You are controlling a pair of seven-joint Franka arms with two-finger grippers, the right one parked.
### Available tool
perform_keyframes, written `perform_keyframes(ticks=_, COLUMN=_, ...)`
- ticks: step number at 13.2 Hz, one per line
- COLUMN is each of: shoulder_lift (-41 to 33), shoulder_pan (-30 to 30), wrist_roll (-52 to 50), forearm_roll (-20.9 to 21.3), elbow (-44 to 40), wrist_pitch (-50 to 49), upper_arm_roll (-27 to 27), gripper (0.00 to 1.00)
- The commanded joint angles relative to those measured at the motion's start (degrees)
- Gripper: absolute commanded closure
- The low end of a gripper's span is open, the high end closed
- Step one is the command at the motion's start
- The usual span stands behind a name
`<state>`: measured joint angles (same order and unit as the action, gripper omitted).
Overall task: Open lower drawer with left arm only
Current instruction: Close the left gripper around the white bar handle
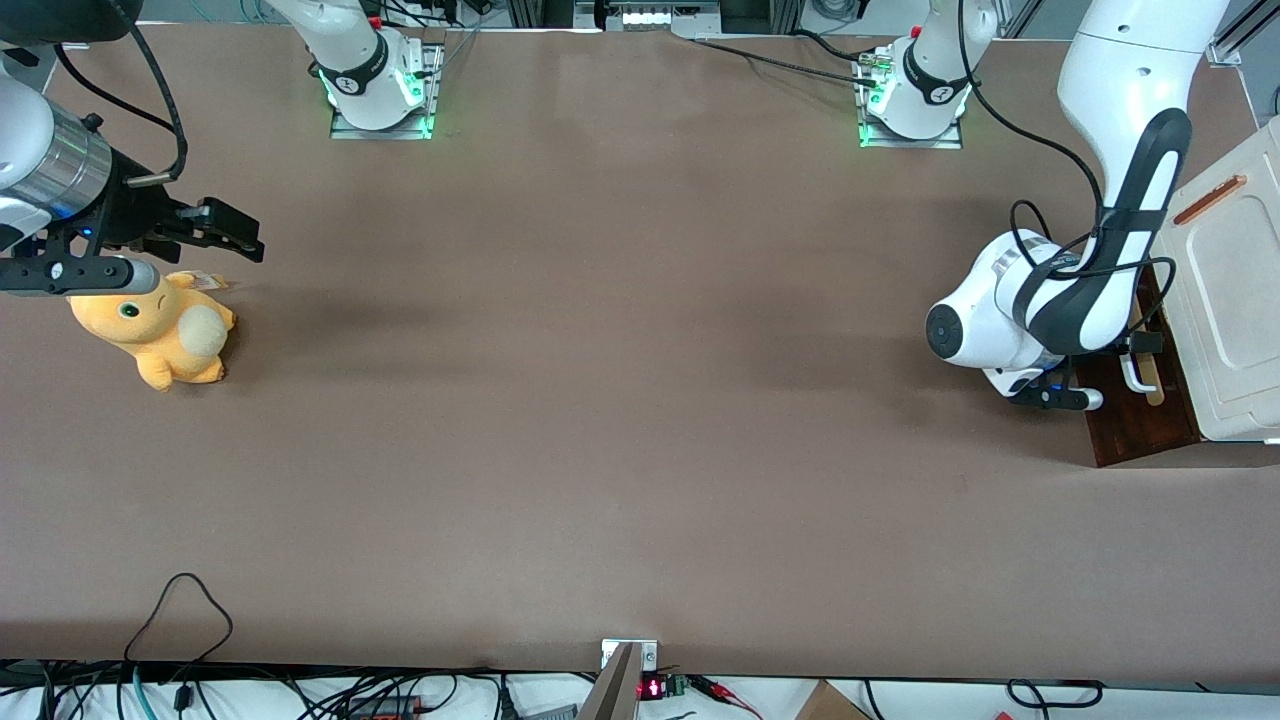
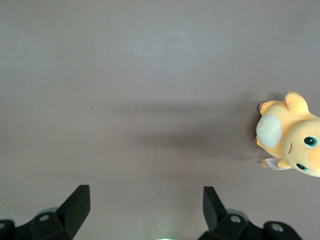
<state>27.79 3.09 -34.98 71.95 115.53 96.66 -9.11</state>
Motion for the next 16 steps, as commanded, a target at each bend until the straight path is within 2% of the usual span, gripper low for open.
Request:
perform_keyframes(ticks=1, shoulder_lift=-0.5, shoulder_pan=-0.6, wrist_roll=-7.2, forearm_roll=5.6, elbow=4.4, wrist_pitch=-0.9, upper_arm_roll=0.1, gripper=0.08)
perform_keyframes(ticks=2, shoulder_lift=-0.5, shoulder_pan=-0.6, wrist_roll=-9.7, forearm_roll=7.4, elbow=5.5, wrist_pitch=-1.4, upper_arm_roll=0.1, gripper=0.08)
perform_keyframes(ticks=4, shoulder_lift=-0.5, shoulder_pan=-0.6, wrist_roll=-10.5, forearm_roll=7.9, elbow=5.8, wrist_pitch=-1.5, upper_arm_roll=0.1, gripper=0.08)
perform_keyframes(ticks=6, shoulder_lift=-0.5, shoulder_pan=-0.6, wrist_roll=-17.7, forearm_roll=12.7, elbow=9.2, wrist_pitch=0.4, upper_arm_roll=0.2, gripper=0.07)
perform_keyframes(ticks=11, shoulder_lift=-1.2, shoulder_pan=-0.6, wrist_roll=-17.4, forearm_roll=12.9, elbow=9.6, wrist_pitch=0.4, upper_arm_roll=0.2, gripper=0.08)
perform_keyframes(ticks=14, shoulder_lift=-1.7, shoulder_pan=-0.2, wrist_roll=-17.4, forearm_roll=12.9, elbow=10.4, wrist_pitch=0.2, upper_arm_roll=0.2, gripper=0.20)
perform_keyframes(ticks=16, shoulder_lift=-2.2, shoulder_pan=-0.2, wrist_roll=-17.5, forearm_roll=12.9, elbow=10.9, wrist_pitch=0.1, upper_arm_roll=0.2, gripper=0.33)
